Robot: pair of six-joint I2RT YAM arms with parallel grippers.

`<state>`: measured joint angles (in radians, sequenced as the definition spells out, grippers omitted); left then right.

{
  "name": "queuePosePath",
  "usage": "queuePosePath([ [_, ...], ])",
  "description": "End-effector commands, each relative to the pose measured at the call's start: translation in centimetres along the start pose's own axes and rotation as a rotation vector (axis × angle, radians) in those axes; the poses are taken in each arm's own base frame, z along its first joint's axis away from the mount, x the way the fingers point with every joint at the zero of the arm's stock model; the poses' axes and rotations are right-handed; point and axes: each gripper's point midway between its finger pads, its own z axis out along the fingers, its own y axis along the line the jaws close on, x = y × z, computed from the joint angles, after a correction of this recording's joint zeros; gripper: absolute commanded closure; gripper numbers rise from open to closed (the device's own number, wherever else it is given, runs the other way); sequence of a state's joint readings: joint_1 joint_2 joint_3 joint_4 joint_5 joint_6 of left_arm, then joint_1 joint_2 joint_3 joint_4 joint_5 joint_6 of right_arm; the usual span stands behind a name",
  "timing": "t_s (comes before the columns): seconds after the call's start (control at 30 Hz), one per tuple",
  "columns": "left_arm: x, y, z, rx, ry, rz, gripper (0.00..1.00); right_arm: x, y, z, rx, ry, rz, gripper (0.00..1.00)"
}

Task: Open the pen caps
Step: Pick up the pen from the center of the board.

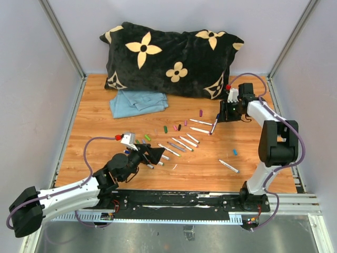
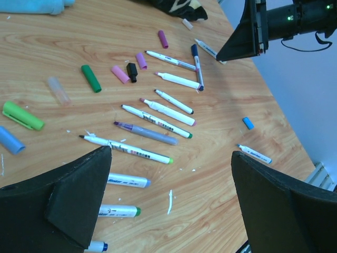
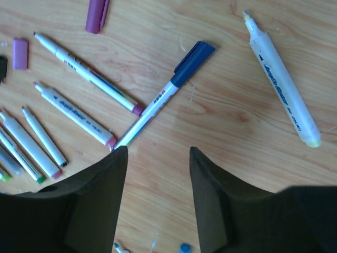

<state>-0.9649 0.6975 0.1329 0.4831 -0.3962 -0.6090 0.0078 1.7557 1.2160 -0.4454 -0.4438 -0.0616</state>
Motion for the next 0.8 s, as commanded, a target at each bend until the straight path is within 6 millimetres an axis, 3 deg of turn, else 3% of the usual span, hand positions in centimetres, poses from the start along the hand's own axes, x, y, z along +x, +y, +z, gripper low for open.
queuePosePath([
  [0.0, -0.3, 1.2, -0.2, -0.046, -0.024, 0.005, 0.01, -1.6, 0.1, 1.3, 0.074, 0.012, 0.058, 0.51],
  [0.37, -0.3, 1.5, 0.0, -0.061, -0.026, 0.008, 0.01, -0.9, -0.1, 4.7, 0.072, 0.102, 0.080, 0.60],
  [0.77, 0.0, 1.6, -0.4, -0.057, -0.026, -0.015, 0.01, -0.4, 0.2, 5.1, 0.077, 0.132, 0.054, 0.60],
])
